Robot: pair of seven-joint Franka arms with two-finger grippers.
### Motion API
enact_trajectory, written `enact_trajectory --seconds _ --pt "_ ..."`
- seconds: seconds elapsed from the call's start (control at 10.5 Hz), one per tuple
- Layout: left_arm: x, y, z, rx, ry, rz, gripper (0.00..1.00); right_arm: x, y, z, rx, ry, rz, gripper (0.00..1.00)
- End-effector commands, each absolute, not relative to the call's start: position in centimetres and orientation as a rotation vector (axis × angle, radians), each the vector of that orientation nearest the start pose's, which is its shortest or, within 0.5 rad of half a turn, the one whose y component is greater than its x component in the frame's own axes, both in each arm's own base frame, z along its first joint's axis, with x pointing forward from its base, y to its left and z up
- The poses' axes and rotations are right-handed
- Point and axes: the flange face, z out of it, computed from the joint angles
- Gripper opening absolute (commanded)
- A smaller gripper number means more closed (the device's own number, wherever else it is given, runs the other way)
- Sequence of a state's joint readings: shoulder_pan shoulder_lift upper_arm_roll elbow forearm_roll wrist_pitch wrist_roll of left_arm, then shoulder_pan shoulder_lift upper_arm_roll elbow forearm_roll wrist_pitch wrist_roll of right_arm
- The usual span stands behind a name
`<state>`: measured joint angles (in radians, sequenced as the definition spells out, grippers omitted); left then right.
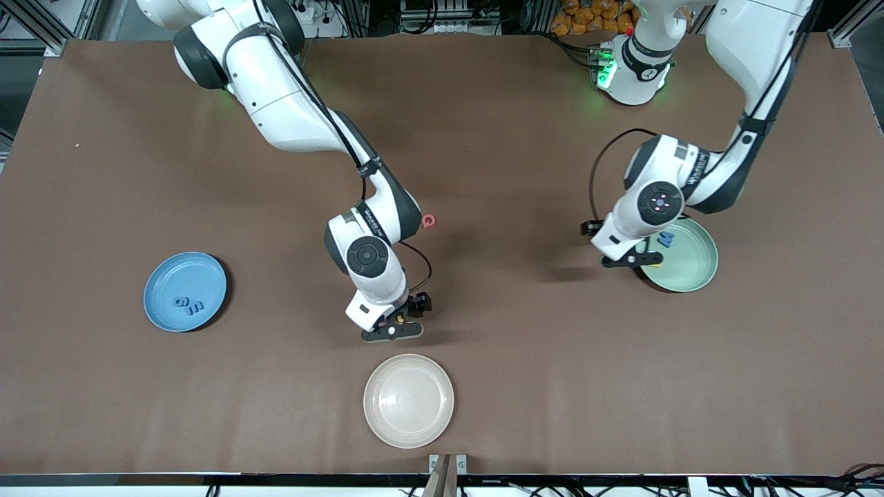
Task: Sort upper and lower case letters into plates
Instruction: 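Drop the W in the green plate while the right gripper reaches the yellow n, then carry the n to the blue plate while the left gripper reaches the pink Q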
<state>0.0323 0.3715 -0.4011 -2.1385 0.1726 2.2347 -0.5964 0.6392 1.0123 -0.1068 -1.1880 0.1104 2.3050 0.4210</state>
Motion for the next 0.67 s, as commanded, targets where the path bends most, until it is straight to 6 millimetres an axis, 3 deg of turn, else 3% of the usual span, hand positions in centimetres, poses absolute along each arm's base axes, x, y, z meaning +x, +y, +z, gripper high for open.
enact_trajectory --seconds 0.0,0.1,0.19,0.29,0.38,0.48,0.57 --pt "51.6 -25.8 22.8 -3.052 -0.429 0.336 1.00 65.2 42.0 17.4 -3.083 -0.082 -0.167 1.00" --pt "51.1 -30.5 23.3 -3.057 -0.525 0.326 1.00 65.2 42.0 17.4 -3.084 -0.081 -0.168 1.00" --pt "51.0 -32.4 22.8 -3.058 -0.587 0.321 1.00 65.3 42.0 17.4 -3.085 -0.082 -0.169 0.96" --pt "51.0 -33.5 22.3 -3.086 -0.649 0.311 1.00 65.3 42.0 17.4 -3.085 -0.082 -0.169 0.58" --pt "49.7 -36.1 22.5 -3.108 -0.721 0.324 1.00 65.2 42.0 17.4 -3.080 -0.072 -0.165 0.07" --pt "49.0 -37.5 22.6 -3.100 -0.828 0.341 1.00 65.3 41.9 17.4 -3.074 -0.060 -0.157 0.00" --pt "48.3 -38.4 22.5 -3.069 -0.932 0.349 1.00 65.5 41.7 17.7 -3.074 -0.052 -0.164 0.00"
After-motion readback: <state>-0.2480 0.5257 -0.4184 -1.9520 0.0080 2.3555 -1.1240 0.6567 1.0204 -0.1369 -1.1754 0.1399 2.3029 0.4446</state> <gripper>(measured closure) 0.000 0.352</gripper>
